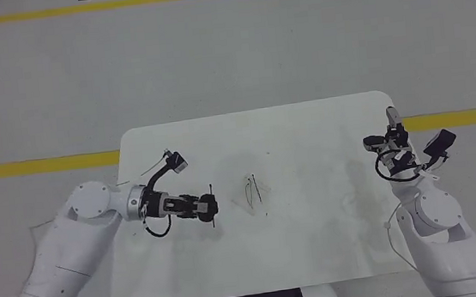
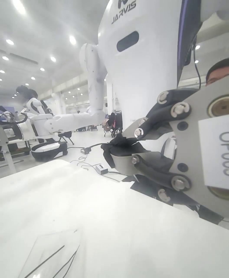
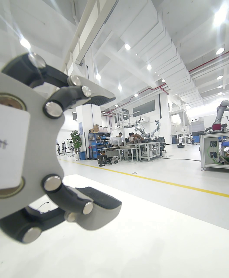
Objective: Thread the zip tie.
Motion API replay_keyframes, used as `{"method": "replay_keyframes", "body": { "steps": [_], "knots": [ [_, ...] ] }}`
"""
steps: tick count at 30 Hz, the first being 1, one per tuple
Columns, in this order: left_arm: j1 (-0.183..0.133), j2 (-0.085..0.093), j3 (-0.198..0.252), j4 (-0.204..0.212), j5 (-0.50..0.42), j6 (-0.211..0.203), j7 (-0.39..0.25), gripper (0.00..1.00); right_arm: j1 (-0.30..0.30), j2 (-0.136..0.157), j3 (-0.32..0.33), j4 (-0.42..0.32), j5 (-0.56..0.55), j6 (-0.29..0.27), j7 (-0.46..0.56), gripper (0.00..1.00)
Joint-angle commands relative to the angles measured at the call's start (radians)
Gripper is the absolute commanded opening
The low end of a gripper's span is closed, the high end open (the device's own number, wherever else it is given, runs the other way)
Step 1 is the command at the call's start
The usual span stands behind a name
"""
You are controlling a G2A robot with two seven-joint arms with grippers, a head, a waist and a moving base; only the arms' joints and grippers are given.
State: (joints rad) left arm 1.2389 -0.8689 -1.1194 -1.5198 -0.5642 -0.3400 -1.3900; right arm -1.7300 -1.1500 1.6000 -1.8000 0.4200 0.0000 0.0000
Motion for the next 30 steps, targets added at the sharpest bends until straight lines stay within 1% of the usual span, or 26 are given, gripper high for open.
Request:
{"method": "replay_keyframes", "body": {
  "steps": [1,2,3,4,8,9,12,13,16,20,23,27,30],
  "knots": [
    [-0.031,0.021,0.04,0.025,-0.04,0.0,0.0,0.0,0.0,0.0,0.0,0.0,0.0,0.0,0.0,1.0],
    [-0.041,0.029,0.059,0.028,-0.05,0.0,0.0,0.0,0.0,0.0,0.0,0.0,0.0,0.0,0.0,1.0],
    [-0.057,0.04,0.079,0.04,-0.047,0.0,0.0,0.0,0.0,0.0,0.0,0.0,0.0,0.0,0.0,1.0],
    [-0.063,0.044,0.088,0.041,-0.042,0.0,0.0,0.0,0.0,0.0,0.0,0.0,0.0,0.0,0.0,1.0],
    [-0.063,0.044,0.088,0.041,-0.042,0.0,0.0,0.0,0.001,0.0,0.0,0.0,-0.004,0.0,0.0,1.0],
    [-0.063,0.044,0.088,0.041,-0.042,0.0,0.0,0.0,0.005,0.0,-0.006,-0.006,-0.03,-0.001,0.007,1.0],
    [-0.063,0.044,0.088,0.041,-0.042,0.0,0.0,0.0,0.028,0.001,-0.044,-0.026,-0.13,0.013,0.044,1.0],
    [-0.063,0.044,0.088,0.041,-0.042,0.0,0.0,0.0,0.042,0.002,-0.066,-0.033,-0.181,0.028,0.071,1.0],
    [-0.063,0.044,0.088,0.041,-0.042,0.0,0.0,0.0,0.082,0.002,-0.111,-0.043,-0.255,0.051,0.117,1.0],
    [-0.063,0.044,0.088,0.041,-0.042,0.0,0.0,0.0,0.153,0.001,-0.193,-0.045,-0.376,0.091,0.2,1.0],
    [-0.063,0.044,0.088,0.041,-0.042,0.0,0.0,0.0,0.204,-0.003,-0.248,-0.038,-0.449,0.123,0.217,1.0],
    [-0.063,0.044,0.088,0.041,-0.042,0.0,0.0,0.0,0.252,-0.011,-0.312,-0.046,-0.495,0.158,0.232,1.0],
    [-0.063,0.044,0.088,0.041,-0.042,0.0,0.0,0.0,0.252,-0.011,-0.312,-0.046,-0.495,0.158,0.232,1.0]
  ]
}}
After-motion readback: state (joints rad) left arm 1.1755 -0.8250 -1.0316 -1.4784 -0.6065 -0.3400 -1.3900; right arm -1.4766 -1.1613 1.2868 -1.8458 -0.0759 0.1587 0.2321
